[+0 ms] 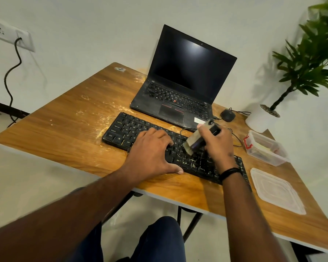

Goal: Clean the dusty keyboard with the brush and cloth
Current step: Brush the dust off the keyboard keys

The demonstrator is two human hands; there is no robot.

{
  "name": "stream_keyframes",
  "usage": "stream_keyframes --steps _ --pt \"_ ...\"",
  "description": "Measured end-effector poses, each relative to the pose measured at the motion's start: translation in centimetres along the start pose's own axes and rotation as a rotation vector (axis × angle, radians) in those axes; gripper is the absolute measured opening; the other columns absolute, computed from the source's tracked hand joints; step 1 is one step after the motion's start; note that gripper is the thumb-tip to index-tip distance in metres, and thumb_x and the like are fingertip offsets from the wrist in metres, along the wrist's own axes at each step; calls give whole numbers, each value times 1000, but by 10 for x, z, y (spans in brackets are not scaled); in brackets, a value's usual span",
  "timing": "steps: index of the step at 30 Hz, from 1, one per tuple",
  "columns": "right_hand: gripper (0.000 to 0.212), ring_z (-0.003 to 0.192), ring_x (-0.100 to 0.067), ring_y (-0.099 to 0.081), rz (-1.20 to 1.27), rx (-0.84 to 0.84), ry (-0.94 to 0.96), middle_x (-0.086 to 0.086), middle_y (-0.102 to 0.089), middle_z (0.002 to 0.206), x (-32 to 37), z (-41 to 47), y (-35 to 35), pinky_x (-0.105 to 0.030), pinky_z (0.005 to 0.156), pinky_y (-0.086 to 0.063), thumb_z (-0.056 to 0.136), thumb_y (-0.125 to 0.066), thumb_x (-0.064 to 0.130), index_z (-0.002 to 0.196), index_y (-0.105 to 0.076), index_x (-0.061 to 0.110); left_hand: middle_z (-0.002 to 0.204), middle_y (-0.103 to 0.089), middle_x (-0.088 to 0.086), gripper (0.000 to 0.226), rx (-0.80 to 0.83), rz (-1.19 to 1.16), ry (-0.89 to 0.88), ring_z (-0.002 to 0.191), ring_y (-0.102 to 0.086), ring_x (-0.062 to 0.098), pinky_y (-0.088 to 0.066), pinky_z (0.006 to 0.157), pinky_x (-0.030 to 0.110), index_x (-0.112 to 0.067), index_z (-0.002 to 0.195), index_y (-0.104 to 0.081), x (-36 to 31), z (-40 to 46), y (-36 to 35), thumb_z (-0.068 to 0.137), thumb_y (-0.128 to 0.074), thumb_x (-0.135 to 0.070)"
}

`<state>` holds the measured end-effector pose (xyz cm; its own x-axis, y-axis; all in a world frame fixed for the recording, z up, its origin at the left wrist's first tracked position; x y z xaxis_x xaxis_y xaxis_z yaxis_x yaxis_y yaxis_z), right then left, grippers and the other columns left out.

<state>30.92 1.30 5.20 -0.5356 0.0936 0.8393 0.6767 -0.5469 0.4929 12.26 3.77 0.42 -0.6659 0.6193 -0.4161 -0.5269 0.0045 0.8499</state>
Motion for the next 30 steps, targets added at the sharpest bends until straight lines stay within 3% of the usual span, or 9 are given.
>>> stream_keyframes --steps 3,8,12,15,17,22,25,27,30 --pt "24 77 -10 -64 -86 -226 4 1 -70 84 0 -4 15 -17 60 -44 92 -65 37 90 -70 13 128 -54 -14 95 -7 -6 -2 122 -43 10 -32 111 34 -30 131 -59 1 0 0 58 -62 -92" --pt "25 61 -4 -62 -55 141 -7 5 -66 70 5 -5 -14 -17 53 -45 92 -68 31 72 -61 17 131 -53 -13 94 -5 7 -2 124 -42 11 -31 112 35 -30 132 -57 -1 0 0 60 -63 -90" --pt "23 76 -5 -63 -88 -169 25 2 -70 86 9 -3 12 -13 59 -47 92 -65 37 90 -68 14 131 -53 -13 94 -5 5 -3 124 -42 11 -31 112 35 -30 132 -57 -1 -1 1 60 -62 -91" --pt "26 67 -17 -63 -140 99 14 3 -66 72 3 -6 -16 -35 60 -51 91 -66 31 69 -60 18 131 -54 -12 94 -12 7 -5 125 -42 11 -32 112 36 -29 132 -58 -1 -1 3 61 -63 -90" --pt "29 67 -18 -64 -90 215 -6 3 -65 70 6 -7 -21 -34 59 -49 91 -68 31 66 -57 21 131 -53 -13 94 -11 11 -2 125 -42 11 -31 113 36 -29 133 -57 -1 -1 2 61 -63 -90" --pt "21 74 -5 -60 -122 -117 43 8 -66 82 12 -7 -1 -14 60 -44 94 -64 37 92 -67 17 130 -54 -13 93 -20 8 -2 124 -43 11 -32 112 35 -30 131 -58 -1 -1 2 60 -63 -90" --pt "22 67 -14 -60 -119 172 24 2 -64 72 7 -9 -30 -24 57 -48 91 -66 30 74 -61 17 130 -55 -13 94 -29 13 -5 123 -43 11 -32 110 34 -29 130 -59 -1 0 2 60 -63 -91" --pt "24 73 -17 -65 -116 294 8 0 -69 78 11 -8 -34 -32 66 -52 91 -68 32 73 -61 18 130 -55 -13 95 -20 21 -2 123 -43 11 -32 110 34 -29 131 -59 -1 0 1 60 -62 -91" --pt "24 80 -10 -67 -41 33 32 3 -71 84 18 0 -9 -18 66 -54 93 -65 36 84 -68 14 129 -55 -13 96 -22 17 -2 122 -44 11 -33 110 35 -29 129 -60 -1 -1 2 58 -62 -92"
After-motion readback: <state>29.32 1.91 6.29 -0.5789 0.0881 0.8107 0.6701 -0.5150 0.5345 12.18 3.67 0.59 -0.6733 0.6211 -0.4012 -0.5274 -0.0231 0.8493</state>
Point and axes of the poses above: each hand's wrist, its own z-axis towards the middle knuckle, its own y-axis out of the back of the hand, x = y × z, the point moved 10 cm from there along z, towards the middle knuckle
